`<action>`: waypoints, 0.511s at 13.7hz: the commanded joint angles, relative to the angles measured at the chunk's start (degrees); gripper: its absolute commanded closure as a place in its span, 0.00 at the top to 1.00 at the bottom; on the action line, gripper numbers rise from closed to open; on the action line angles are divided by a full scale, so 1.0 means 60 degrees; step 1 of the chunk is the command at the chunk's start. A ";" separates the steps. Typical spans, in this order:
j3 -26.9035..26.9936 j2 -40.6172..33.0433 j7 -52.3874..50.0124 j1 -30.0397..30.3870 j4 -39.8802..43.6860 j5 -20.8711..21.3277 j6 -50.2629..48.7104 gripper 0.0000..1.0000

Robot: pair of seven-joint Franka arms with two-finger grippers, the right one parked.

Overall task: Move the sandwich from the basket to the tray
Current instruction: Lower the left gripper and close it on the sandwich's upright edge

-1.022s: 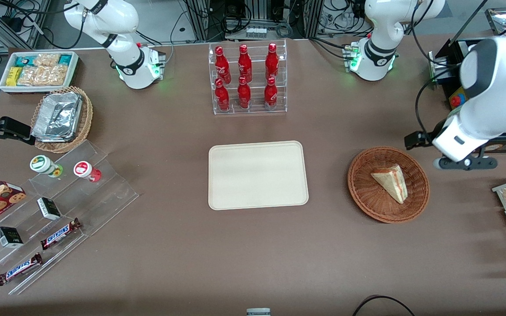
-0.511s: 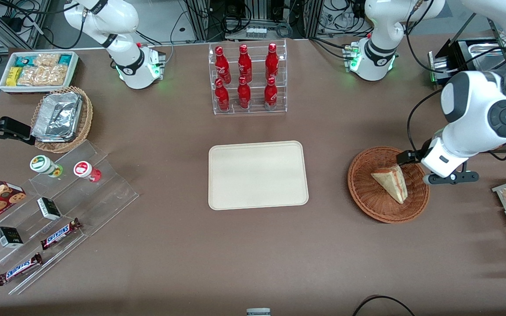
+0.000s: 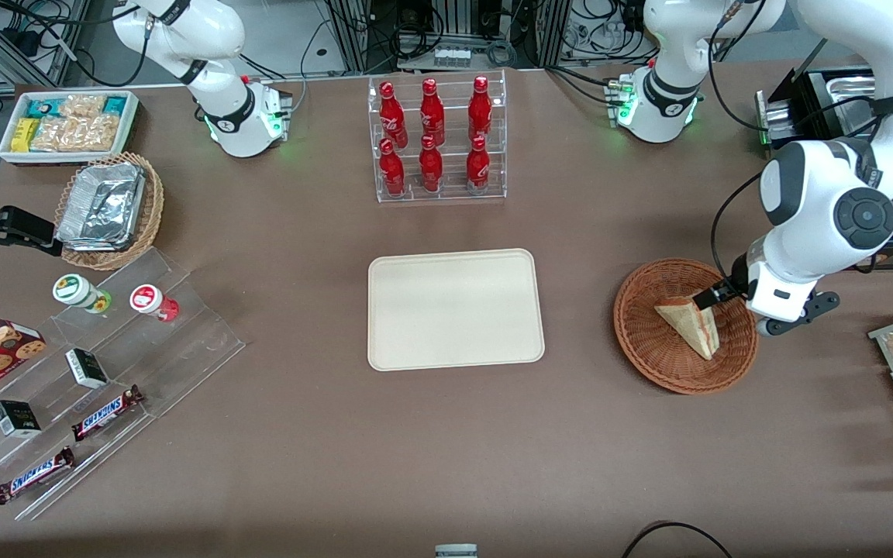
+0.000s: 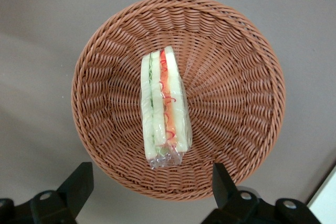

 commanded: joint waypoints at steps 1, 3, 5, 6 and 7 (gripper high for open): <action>-0.0006 0.0227 -0.0734 -0.0011 -0.0091 0.0052 0.0552 1.00; -0.0006 0.0344 -0.1173 -0.0026 -0.0281 0.0067 0.0962 1.00; -0.0006 0.0432 -0.1336 -0.0026 -0.0443 0.0067 0.1212 1.00; -0.0006 0.0462 -0.1337 -0.0026 -0.0574 0.0052 0.1431 1.00; -0.0006 0.0535 -0.1337 -0.0026 -0.0691 0.0052 0.1666 1.00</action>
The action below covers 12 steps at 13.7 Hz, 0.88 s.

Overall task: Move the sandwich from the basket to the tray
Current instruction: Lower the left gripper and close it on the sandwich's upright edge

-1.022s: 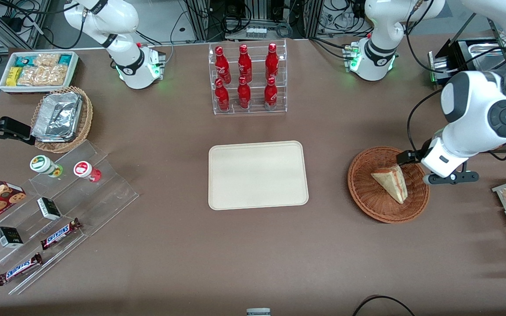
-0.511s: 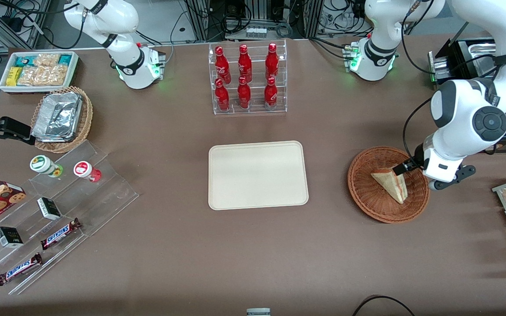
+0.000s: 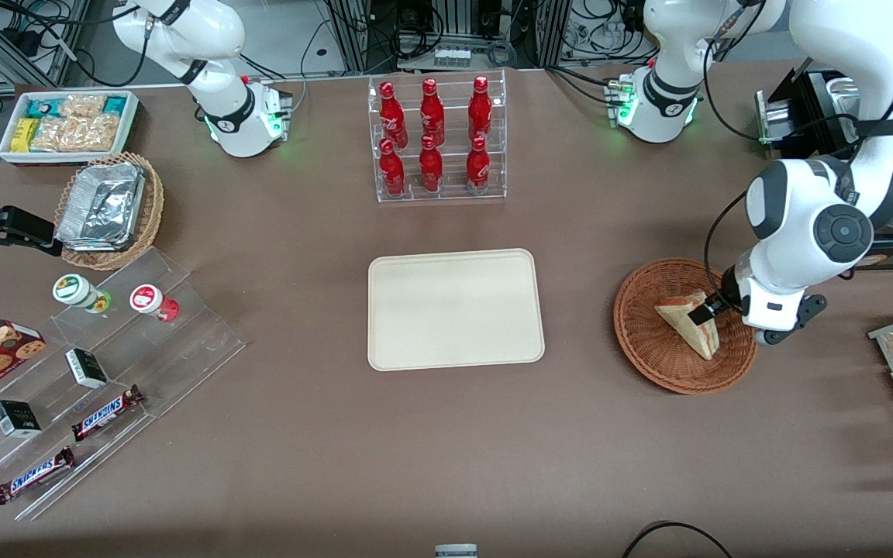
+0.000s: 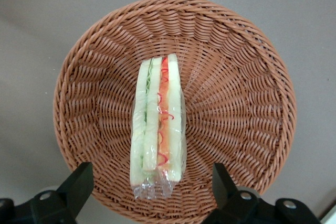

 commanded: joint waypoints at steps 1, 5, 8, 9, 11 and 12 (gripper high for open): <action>-0.0007 0.0063 -0.0264 -0.0025 -0.0362 0.0024 0.0636 1.00; -0.0007 0.0342 -0.0439 -0.0011 -0.0524 -0.0079 0.0988 1.00; -0.0007 0.0474 -0.0454 -0.0011 -0.0670 -0.0079 0.1324 0.98; -0.0007 0.0518 -0.0556 -0.0011 -0.0714 -0.0079 0.1398 0.74; -0.0007 0.0591 -0.0994 -0.0011 -0.0714 -0.0079 0.1458 0.00; -0.0007 0.0591 -0.1054 -0.0011 -0.0714 -0.0079 0.1443 0.00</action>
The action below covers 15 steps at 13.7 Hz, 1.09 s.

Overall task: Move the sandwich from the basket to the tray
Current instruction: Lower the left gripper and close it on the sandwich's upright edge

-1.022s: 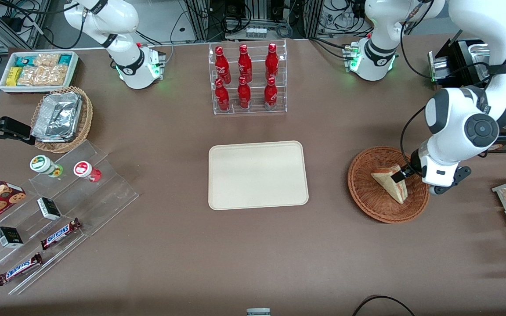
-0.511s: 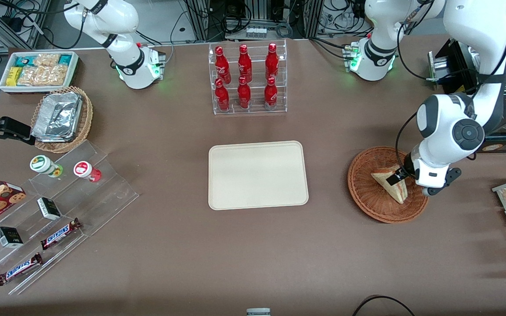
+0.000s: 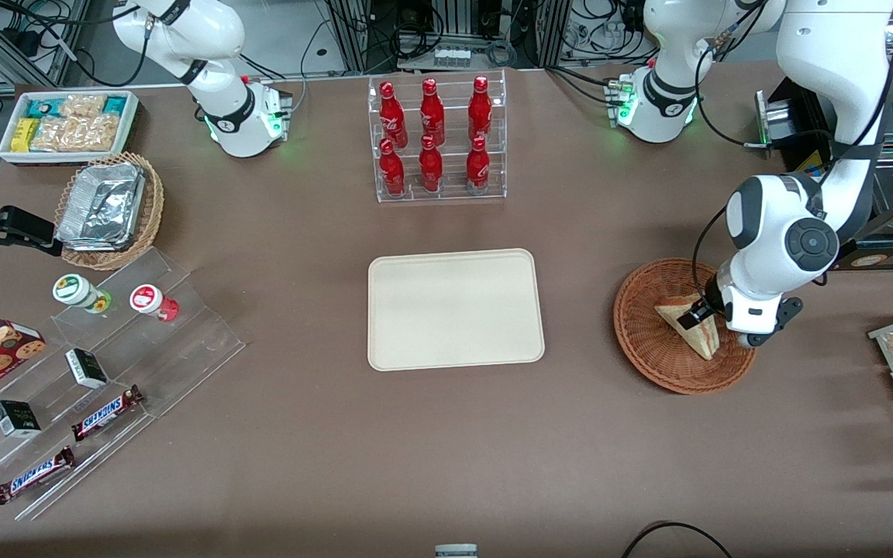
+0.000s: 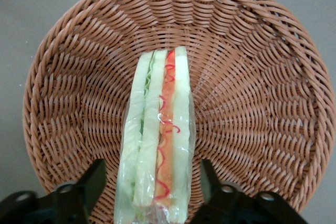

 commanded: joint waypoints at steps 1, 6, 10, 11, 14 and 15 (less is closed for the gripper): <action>-0.0007 -0.0042 -0.0337 -0.0011 -0.0101 -0.0033 0.0189 0.00; -0.0036 -0.0115 -0.0192 -0.0128 0.0950 0.0011 -0.1445 0.00; -0.0356 -0.0144 0.0510 -0.0230 0.2328 0.0099 -0.3264 0.00; -0.0576 -0.0115 0.0556 -0.0274 0.2491 0.0114 -0.3457 0.00; -0.1192 -0.0130 0.0643 -0.0653 0.2565 0.0143 -0.3473 0.00; -0.1295 -0.0101 0.0833 -0.0945 0.2682 0.0143 -0.3488 0.00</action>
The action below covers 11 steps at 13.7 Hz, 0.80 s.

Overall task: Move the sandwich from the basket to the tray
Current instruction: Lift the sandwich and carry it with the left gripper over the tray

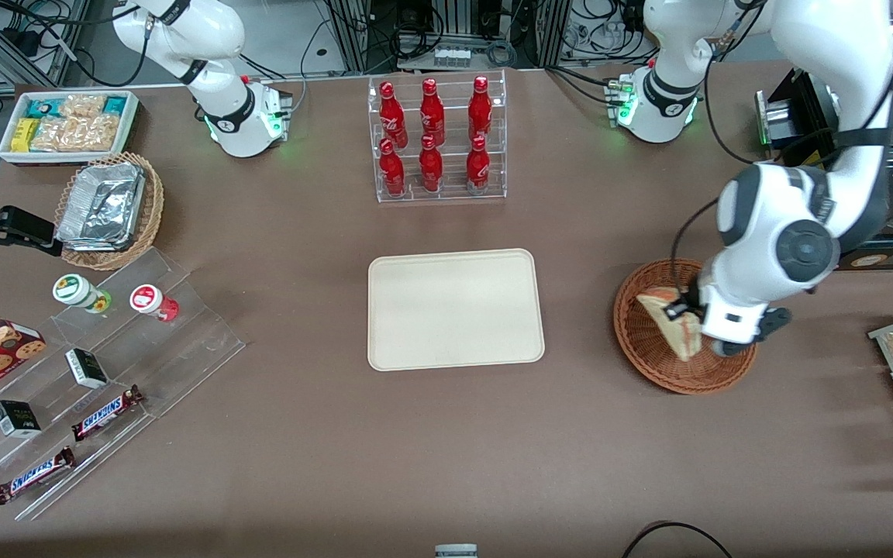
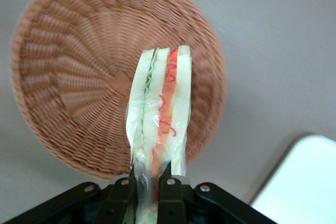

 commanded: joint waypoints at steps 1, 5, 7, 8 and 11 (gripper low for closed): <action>-0.0165 0.0033 0.0357 -0.0789 0.0377 0.0109 -0.0214 0.00; -0.0165 0.0791 0.0578 -0.2049 0.1400 0.0080 -0.0798 0.00; -0.0165 0.1334 0.0447 -0.2723 0.2060 0.0080 -0.1048 0.00; -0.0165 0.1554 0.0431 -0.3002 0.2338 0.0080 -0.1093 0.00; -0.0165 0.2242 -0.0152 -0.3706 0.3159 0.0080 -0.1108 0.00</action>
